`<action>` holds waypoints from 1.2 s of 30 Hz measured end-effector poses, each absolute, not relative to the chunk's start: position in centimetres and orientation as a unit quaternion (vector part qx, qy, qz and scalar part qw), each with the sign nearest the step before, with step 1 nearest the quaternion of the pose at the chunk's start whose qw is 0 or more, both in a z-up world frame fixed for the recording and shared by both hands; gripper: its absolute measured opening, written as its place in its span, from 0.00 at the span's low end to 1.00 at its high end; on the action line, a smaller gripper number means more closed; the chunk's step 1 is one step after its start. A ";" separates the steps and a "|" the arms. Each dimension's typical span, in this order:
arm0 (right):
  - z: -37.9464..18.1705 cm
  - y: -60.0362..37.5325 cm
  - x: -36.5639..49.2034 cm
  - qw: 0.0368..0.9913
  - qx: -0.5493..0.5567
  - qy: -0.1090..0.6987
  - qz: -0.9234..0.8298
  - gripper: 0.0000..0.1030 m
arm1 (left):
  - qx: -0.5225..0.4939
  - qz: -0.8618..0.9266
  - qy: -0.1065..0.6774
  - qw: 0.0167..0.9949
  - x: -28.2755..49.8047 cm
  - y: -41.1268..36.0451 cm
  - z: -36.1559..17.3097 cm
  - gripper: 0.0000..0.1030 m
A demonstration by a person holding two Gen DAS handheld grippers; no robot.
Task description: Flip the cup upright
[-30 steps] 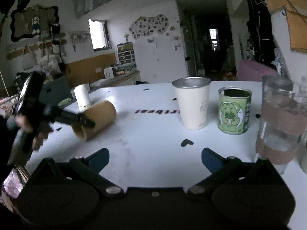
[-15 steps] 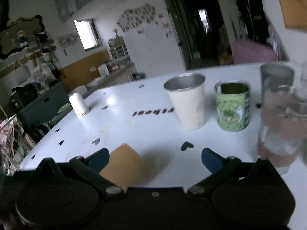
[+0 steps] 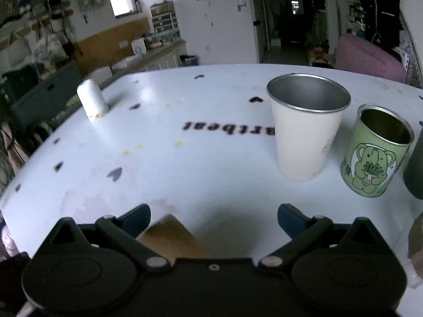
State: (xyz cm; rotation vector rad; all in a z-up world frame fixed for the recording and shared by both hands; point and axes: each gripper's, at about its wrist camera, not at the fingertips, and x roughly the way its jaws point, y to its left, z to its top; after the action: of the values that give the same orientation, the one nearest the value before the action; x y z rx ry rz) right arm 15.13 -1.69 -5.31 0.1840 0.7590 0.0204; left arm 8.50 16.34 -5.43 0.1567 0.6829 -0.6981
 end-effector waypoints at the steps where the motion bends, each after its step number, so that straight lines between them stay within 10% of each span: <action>1: -5.4 -2.0 15.1 0.924 0.091 0.372 0.007 1.00 | 0.070 -0.334 0.330 0.880 8.5 16.7 -5.5 0.87; 36: -4.8 -9.2 8.7 0.872 0.311 0.375 0.041 1.00 | -0.074 -0.301 0.312 0.898 10.8 19.2 -3.7 0.87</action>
State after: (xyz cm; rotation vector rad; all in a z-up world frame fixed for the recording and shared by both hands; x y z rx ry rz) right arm 8.66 -9.18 -4.84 0.6494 0.7843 0.0864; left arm 10.78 19.18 -3.66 -0.1536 0.6458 -0.6237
